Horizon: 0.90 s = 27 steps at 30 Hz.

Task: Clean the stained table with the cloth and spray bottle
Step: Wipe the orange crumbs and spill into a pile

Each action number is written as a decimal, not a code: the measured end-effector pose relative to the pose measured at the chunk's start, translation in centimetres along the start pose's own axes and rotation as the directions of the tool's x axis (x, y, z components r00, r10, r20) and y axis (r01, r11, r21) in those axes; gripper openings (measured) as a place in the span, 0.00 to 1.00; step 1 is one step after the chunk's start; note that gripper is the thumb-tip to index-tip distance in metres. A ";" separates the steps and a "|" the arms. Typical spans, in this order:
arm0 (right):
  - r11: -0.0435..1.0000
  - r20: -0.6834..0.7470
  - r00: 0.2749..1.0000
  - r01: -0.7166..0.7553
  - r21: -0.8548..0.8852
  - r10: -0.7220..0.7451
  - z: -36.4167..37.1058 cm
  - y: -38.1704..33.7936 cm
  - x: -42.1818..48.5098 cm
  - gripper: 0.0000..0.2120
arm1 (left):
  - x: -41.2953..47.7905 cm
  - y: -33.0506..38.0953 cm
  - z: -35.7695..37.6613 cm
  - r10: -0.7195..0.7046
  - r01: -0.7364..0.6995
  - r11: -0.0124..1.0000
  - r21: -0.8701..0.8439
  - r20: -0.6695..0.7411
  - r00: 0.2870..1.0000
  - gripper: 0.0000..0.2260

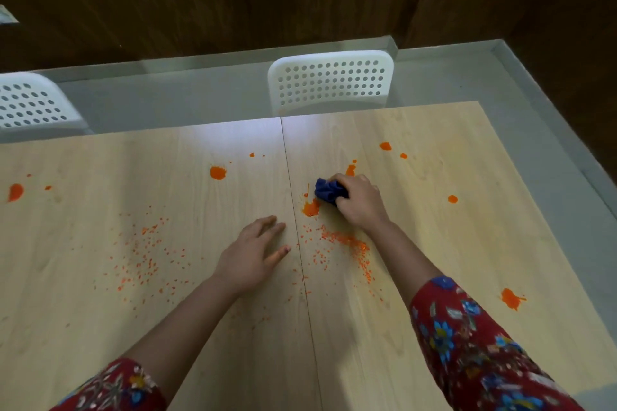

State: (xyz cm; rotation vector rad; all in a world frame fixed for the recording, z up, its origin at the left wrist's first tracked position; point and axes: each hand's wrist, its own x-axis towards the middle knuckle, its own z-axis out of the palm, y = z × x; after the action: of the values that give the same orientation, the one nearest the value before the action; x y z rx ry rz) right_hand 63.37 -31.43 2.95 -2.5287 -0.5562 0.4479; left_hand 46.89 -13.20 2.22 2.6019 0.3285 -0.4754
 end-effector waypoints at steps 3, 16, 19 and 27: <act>0.996 0.011 1.000 0.005 0.091 -0.006 1.6 0.0 -5.0 0.18 | -0.2 -1.6 -0.6 -0.013 0.014 0.994 -0.104 0.010 1.000 0.25; 1.000 -0.047 0.998 0.030 0.003 -0.030 1.6 -2.8 1.0 0.21 | -1.0 -1.9 -0.1 -0.036 0.032 0.997 -0.065 -0.061 0.997 0.27; 0.994 0.039 0.994 0.104 0.012 -0.104 3.0 -3.8 -2.8 0.20 | -1.0 -2.0 -0.1 -0.031 0.025 0.997 -0.078 -0.080 0.996 0.27; 0.983 -0.140 0.990 0.035 0.177 -0.010 2.5 -1.6 -7.1 0.21 | -1.1 -2.3 0.0 -0.005 0.000 0.998 -0.070 -0.073 0.997 0.27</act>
State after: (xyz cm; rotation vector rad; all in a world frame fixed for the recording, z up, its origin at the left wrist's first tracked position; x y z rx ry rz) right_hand 55.75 -32.49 3.21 -2.3565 -0.4698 0.2969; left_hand 45.20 -11.35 1.73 2.5551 0.3658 -0.3636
